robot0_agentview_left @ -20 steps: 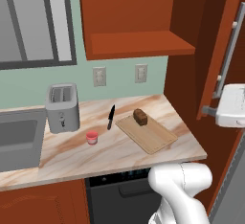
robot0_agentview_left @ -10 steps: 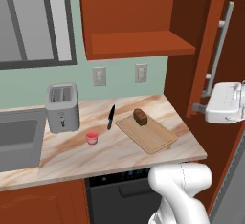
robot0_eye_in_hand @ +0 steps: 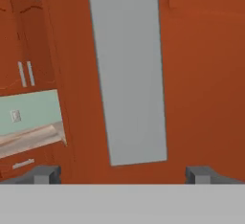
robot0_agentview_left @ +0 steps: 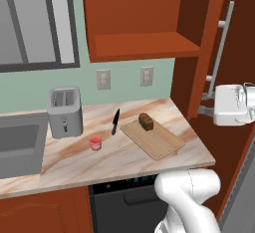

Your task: Pick the bread, place it on the cutting board, pick the jam, place it on the counter, and close the cabinet.

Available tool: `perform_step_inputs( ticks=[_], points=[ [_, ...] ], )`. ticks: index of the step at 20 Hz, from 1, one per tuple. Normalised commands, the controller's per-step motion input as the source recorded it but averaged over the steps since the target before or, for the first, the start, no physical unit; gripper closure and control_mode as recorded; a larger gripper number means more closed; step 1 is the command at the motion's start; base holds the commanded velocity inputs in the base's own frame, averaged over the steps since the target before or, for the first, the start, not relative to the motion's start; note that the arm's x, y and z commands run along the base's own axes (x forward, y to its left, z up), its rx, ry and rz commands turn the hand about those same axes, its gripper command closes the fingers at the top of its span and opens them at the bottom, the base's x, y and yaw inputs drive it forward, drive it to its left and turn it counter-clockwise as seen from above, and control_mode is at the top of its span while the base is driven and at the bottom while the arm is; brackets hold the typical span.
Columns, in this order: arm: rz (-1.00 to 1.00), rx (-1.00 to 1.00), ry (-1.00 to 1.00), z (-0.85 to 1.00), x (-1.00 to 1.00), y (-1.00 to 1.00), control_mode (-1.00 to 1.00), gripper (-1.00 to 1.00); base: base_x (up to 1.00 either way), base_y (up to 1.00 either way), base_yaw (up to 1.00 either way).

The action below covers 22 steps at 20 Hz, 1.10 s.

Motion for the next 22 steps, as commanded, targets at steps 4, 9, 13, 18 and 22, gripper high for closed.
perform_step_inputs(
  ticks=[4, 9, 13, 18, 22],
  points=[
    [0.13, 0.05, 0.00, 0.00, 0.28, 0.04, -1.00, -1.00, 0.00, 0.00, 0.00],
    [0.04, 0.05, 0.00, 0.00, 0.24, 0.07, -1.00, -1.00, 0.00, 0.00, 0.00],
    [0.00, 0.04, 0.00, 0.00, 0.22, 0.17, -1.00, -1.00, 0.00, 0.00, 0.00],
    [-0.03, 0.02, -0.02, 0.00, 0.05, 0.34, -1.00, -1.00, 0.00, 0.00, 0.00],
    [-0.06, 0.01, -0.01, 0.00, 0.01, 0.39, -1.00, -1.00, 0.00, 0.00, 0.00]
  ],
)
